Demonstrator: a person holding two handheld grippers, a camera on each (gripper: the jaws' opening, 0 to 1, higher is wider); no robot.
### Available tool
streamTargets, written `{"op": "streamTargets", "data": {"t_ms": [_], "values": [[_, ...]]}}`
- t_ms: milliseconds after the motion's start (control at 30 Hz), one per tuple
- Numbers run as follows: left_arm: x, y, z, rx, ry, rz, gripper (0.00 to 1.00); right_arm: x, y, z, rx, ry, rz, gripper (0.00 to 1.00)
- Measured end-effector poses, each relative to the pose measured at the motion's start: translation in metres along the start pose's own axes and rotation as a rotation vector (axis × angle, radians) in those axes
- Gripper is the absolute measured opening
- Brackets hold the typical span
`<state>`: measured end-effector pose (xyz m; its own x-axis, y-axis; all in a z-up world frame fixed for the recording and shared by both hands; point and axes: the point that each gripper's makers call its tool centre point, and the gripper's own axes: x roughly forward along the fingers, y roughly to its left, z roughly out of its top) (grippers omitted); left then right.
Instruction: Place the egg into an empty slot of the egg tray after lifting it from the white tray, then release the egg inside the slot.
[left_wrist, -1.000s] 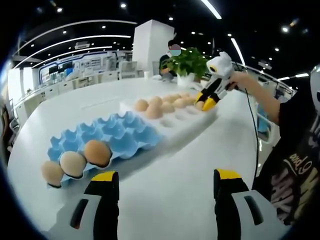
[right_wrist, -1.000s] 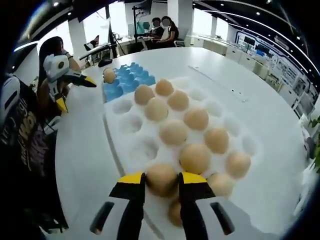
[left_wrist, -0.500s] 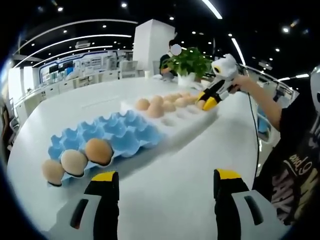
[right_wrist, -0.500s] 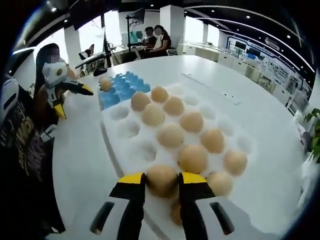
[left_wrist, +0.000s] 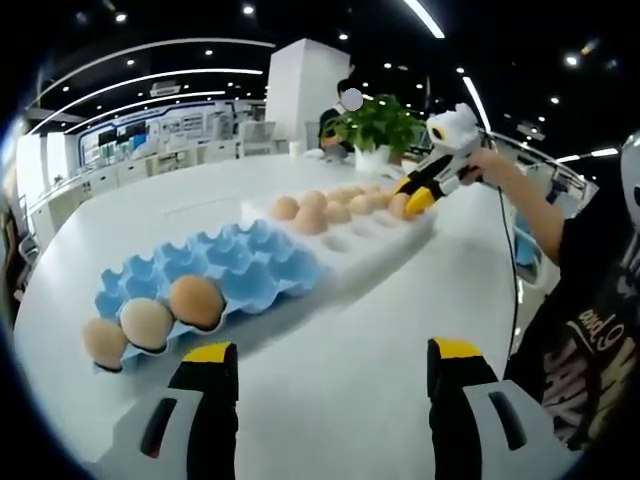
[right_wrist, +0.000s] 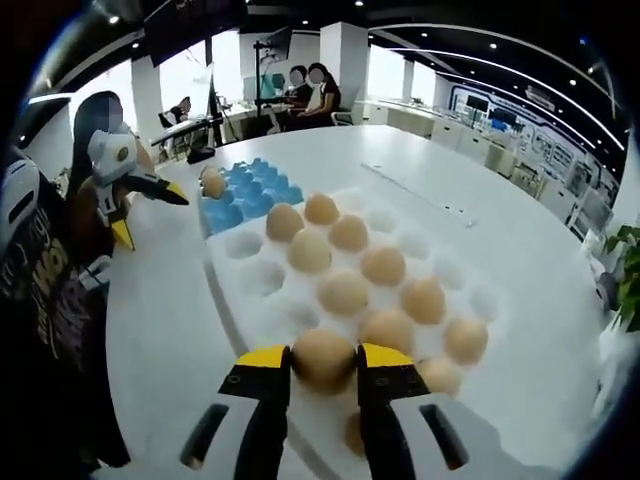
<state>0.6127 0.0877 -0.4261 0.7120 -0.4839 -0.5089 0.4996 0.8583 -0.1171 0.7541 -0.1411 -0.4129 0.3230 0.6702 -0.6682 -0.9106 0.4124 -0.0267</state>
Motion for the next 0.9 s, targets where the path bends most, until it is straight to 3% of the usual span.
{"op": "streamTargets", "data": {"t_ms": [267, 900], "values": [[-0.001, 0.002, -0.001, -0.002, 0.001, 0.006, 0.78, -0.002, 0.007, 0.012, -0.003, -0.039, 0.009, 0.27], [-0.004, 0.002, 0.000, 0.002, -0.004, 0.002, 0.78, 0.016, 0.024, 0.030, -0.014, -0.119, 0.028, 0.27]]}}
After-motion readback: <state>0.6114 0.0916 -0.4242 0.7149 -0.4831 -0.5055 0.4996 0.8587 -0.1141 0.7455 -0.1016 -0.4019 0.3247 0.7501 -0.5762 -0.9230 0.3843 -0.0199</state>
